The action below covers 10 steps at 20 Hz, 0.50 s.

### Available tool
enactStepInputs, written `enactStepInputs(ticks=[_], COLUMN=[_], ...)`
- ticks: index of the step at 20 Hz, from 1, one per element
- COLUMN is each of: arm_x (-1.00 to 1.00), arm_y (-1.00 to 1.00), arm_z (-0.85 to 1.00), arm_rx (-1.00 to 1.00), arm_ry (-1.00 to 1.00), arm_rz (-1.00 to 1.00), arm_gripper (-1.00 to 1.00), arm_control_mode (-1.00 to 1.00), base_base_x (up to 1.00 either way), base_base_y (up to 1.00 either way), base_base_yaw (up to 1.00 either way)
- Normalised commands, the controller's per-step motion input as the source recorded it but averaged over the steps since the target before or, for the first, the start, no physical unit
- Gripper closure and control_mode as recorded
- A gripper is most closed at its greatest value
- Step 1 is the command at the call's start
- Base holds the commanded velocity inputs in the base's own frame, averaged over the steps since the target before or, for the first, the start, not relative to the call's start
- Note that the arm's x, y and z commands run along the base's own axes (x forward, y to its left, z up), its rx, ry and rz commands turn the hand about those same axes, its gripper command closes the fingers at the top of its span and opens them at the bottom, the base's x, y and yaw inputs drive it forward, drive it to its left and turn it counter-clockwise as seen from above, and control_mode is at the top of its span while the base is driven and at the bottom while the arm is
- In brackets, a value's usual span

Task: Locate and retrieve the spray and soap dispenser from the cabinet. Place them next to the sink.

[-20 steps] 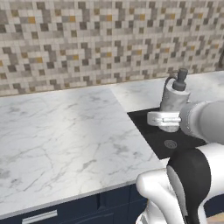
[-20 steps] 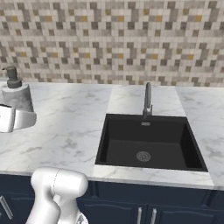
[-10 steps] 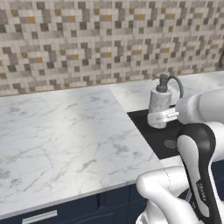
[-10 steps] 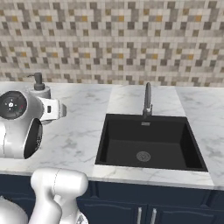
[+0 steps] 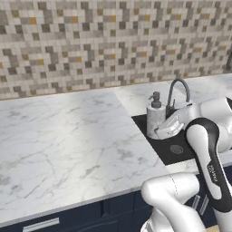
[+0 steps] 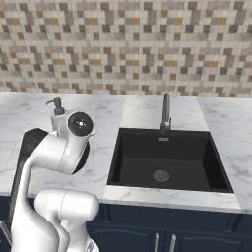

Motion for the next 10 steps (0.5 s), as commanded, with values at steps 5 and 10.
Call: enactStepInputs(ticks=[5, 10], arm_x=[0.60, 0.53], arm_y=[-0.33, -0.19], arm_z=[-0.62, -0.52], arm_rx=[0.02, 0.00], arm_ry=[-0.11, -0.10], arm_rz=[0.23, 0.14], arm_gripper=[1.00, 1.00], arm_control_mode=[-1.00, -1.00], base_base_x=[0.00, 0.00], base_base_y=[0.00, 0.00], base_base_yaw=[0.00, 0.00])
